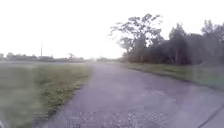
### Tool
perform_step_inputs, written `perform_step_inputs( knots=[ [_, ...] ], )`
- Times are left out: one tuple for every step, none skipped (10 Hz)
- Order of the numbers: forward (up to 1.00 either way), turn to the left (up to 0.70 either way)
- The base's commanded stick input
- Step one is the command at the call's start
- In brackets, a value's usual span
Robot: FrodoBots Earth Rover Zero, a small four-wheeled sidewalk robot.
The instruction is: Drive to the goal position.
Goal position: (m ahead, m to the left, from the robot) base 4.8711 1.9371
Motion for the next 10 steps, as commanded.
perform_step_inputs(
  knots=[
    [0.7, 0.0],
    [0.7, 0.0],
    [0.7, 0.0],
    [0.7, 0.0],
    [0.7, 0.0],
    [0.7, 0.0],
    [0.7, 0.0],
    [0.7, 0.0],
    [0.7, 0.0],
    [0.7, 0.0]
  ],
)
